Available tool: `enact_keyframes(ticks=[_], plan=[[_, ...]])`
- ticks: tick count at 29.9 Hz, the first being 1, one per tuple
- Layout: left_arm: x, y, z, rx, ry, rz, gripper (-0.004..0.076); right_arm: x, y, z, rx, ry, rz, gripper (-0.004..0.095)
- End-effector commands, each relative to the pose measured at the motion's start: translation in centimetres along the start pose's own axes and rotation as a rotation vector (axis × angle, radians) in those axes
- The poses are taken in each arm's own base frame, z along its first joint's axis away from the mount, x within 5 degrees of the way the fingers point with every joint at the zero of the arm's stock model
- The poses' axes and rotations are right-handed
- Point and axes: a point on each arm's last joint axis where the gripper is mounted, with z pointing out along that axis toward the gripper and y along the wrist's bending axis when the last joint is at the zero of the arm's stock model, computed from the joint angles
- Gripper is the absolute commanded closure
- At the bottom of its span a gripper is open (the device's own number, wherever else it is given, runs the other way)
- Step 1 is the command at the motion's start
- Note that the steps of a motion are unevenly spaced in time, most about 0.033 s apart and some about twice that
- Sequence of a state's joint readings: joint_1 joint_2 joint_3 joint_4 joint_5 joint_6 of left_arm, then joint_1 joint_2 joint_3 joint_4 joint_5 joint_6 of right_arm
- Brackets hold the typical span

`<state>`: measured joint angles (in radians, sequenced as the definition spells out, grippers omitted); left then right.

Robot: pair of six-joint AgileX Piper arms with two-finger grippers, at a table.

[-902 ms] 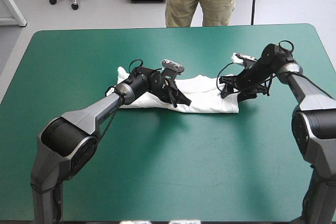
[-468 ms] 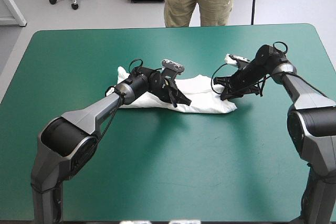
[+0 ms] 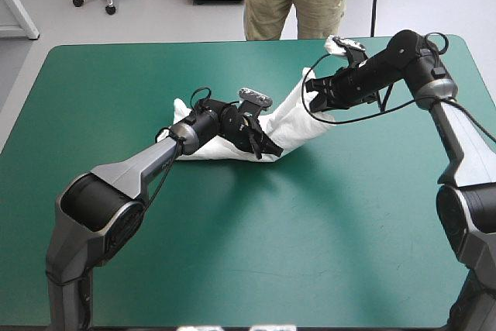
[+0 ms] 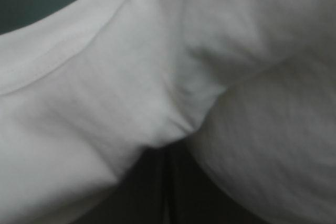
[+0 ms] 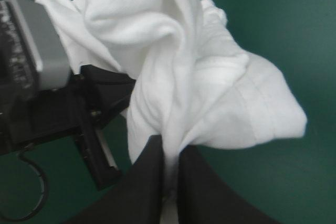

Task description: Fold the cloth

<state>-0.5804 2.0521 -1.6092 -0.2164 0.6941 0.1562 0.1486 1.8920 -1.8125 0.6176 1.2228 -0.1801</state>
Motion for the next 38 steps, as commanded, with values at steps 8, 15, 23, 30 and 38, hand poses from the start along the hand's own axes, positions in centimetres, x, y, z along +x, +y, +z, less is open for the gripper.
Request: enact_keyframes(ticks=[8, 15, 23, 30, 38], plan=[[-0.8, -0.6, -1.7, 0.016, -0.030, -0.003, 0.0733, 0.8, 5.7, -2.0, -0.009, -0.038, -0.154, 0.0924], [-2.1, 0.0, -9.4, -0.076, -0.109, 0.086, 0.0733, 0.7, 5.8, -2.1, -0.017, -0.054, -0.147, 0.0924], [0.9, 0.9, -20.6, -0.199, -0.139, 0.063, 0.0733, 0.3, 6.6, -2.1, -0.047, -0.103, -0.159, 0.0924], [8.5, 1.3, -26.3, -0.251, -0.119, 0.007, 0.0733, 0.2, 10.4, -0.5, -0.080, -0.198, -0.242, 0.0921], [16.0, -0.3, -31.4, -0.265, -0.196, -0.012, 0.0733, 0.3, 14.8, 5.3, -0.092, -0.309, -0.299, 0.0921]])
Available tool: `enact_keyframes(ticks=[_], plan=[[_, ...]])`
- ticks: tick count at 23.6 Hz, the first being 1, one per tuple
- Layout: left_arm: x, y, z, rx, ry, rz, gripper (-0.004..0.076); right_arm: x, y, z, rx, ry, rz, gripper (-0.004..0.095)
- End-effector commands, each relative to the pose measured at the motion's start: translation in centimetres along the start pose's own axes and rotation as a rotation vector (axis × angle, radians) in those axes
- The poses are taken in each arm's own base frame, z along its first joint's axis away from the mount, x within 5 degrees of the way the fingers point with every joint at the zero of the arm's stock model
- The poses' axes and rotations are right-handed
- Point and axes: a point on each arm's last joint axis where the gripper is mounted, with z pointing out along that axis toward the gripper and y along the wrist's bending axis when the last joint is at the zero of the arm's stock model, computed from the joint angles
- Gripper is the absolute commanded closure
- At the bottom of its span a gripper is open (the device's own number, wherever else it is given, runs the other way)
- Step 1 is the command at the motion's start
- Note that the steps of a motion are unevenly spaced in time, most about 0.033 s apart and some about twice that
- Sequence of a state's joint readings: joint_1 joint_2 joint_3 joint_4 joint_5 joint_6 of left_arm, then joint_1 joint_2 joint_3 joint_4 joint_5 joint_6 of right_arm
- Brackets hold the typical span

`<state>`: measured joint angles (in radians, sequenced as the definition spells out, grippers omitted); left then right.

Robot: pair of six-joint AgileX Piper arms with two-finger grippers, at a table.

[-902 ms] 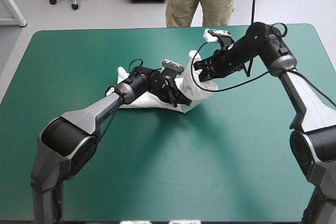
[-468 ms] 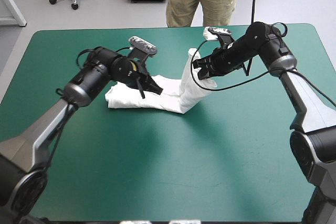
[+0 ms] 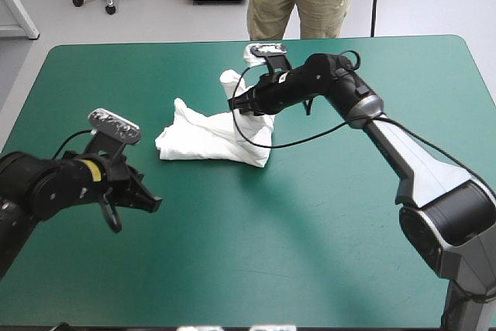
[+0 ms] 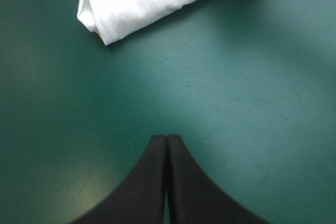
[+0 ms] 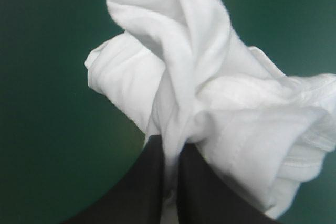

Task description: Fold the cloth

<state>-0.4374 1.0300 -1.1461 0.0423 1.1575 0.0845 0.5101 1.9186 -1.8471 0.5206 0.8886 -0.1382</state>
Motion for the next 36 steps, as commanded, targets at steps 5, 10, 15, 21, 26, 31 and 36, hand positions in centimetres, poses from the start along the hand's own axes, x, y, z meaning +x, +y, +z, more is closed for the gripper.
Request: enact_keyframes(ticks=[5, 10, 15, 21, 26, 31, 36], plan=[[2.5, -0.1, -4.7, -0.005, -0.166, -0.102, 0.0733, -1.8, 3.3, 3.7, -0.073, -0.099, -0.027, 0.0921], [3.1, -0.2, -4.8, 0.000, -0.119, -0.105, 0.0733, -2.4, 4.2, 7.2, -0.122, -0.033, -0.055, 0.0900], [3.1, -0.2, -4.8, 0.003, -0.123, -0.137, 0.0733, -3.7, 5.4, 5.9, -0.151, -0.025, -0.092, 0.0351], [3.0, -0.2, -4.9, 0.004, -0.134, -0.159, 0.0733, -4.8, 5.2, 4.9, -0.070, -0.105, -0.277, 0.0455], [3.0, -0.2, -4.9, 0.004, -0.132, -0.159, 0.0733, -4.4, 2.8, 4.1, 0.084, -0.002, -0.271, 0.0463], [3.1, -0.2, -4.9, 0.004, -0.130, -0.159, 0.0733, -4.5, -0.1, 1.3, 0.092, 0.018, -0.184, 0.0463], [2.8, -0.1, -4.9, 0.000, -0.159, -0.157, 0.0733, -0.9, -2.7, 1.7, 0.139, 0.150, -0.165, 0.0462]])
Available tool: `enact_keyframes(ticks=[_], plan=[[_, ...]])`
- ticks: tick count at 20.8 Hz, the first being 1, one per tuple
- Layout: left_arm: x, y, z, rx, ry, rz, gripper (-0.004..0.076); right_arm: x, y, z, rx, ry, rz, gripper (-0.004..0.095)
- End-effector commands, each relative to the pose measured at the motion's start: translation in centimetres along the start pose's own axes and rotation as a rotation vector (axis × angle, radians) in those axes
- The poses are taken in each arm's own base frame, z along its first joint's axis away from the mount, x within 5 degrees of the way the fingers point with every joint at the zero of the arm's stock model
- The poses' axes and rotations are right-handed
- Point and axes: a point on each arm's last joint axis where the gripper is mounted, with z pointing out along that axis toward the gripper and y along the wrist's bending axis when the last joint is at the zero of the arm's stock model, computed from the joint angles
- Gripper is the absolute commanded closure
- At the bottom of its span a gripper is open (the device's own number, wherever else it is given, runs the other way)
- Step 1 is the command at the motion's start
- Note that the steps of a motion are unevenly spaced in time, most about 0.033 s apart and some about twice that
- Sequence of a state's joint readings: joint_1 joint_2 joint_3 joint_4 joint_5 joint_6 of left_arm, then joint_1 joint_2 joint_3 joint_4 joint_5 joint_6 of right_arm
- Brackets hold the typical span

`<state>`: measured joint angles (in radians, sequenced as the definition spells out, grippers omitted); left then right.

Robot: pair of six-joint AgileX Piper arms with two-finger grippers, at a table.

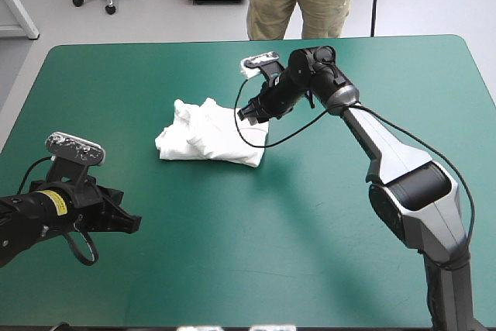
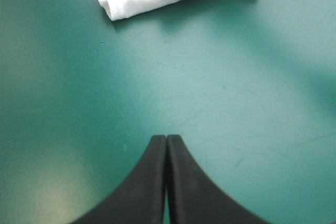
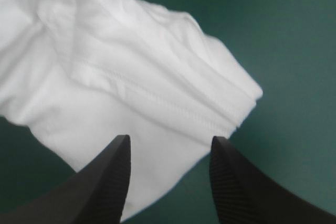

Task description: Fold the cloth

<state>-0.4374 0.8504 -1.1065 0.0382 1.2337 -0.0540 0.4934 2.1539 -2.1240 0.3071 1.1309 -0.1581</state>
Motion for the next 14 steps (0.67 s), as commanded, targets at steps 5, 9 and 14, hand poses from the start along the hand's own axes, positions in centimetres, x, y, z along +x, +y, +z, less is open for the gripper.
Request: enact_keyframes(ticks=[5, 9, 14], plan=[[-1.0, -0.1, -0.8, 0.012, -0.114, -0.014, 0.0733, 2.0, -0.2, 0.1, 0.006, 0.000, -0.006, 0.0301], [-1.0, -0.3, -0.8, 0.042, -0.112, -0.026, 0.0733, 1.6, -0.6, 1.6, 0.001, -0.051, 0.044, 0.0258], [-1.0, -0.4, -0.8, 0.052, -0.112, -0.029, 0.0733, 2.1, -1.0, 4.5, -0.050, -0.021, 0.120, 0.0260]])
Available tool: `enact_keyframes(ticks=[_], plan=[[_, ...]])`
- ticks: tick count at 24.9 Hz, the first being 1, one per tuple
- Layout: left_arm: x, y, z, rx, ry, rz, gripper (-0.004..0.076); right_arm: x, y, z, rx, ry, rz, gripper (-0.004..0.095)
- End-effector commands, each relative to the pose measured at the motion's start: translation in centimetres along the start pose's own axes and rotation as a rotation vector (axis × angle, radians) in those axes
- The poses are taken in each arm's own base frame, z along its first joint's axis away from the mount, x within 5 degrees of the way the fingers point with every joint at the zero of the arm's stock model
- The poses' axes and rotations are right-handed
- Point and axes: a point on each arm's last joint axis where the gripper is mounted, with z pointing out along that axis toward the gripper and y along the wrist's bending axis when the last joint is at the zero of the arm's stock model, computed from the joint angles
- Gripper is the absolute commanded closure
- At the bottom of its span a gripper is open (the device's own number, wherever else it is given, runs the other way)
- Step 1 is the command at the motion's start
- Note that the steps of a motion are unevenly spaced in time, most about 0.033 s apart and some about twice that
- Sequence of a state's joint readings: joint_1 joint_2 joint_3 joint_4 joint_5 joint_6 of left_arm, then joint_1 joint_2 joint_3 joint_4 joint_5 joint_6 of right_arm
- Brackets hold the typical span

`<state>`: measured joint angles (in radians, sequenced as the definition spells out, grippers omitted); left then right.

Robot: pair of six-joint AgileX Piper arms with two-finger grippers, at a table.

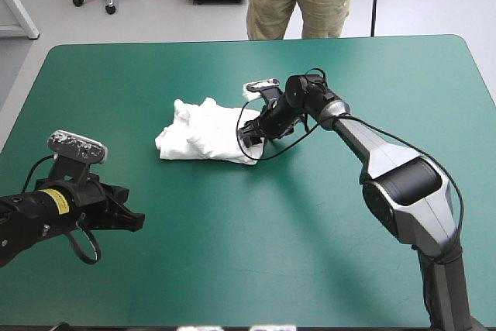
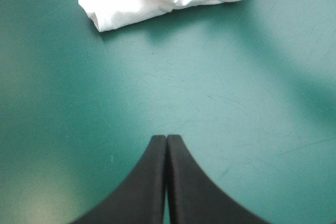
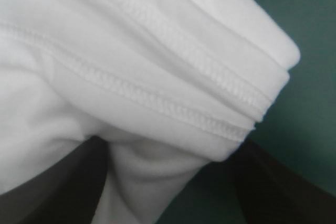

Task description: Fold the cloth

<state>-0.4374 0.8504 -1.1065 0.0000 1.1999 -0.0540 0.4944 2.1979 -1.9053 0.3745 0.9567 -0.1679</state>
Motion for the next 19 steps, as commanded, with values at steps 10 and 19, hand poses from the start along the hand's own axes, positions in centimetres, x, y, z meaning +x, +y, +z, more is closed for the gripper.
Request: enact_keyframes(ticks=[10, 19], plan=[[-0.8, -0.1, -0.8, 0.016, -0.083, -0.041, 0.0733, -0.9, 0.7, -1.6, -0.043, -0.051, -0.015, 0.0925], [-0.8, -0.1, -0.8, 0.016, -0.080, -0.059, 0.0733, 0.0, -0.3, -6.2, 0.143, 0.013, -0.142, 0.0925]])
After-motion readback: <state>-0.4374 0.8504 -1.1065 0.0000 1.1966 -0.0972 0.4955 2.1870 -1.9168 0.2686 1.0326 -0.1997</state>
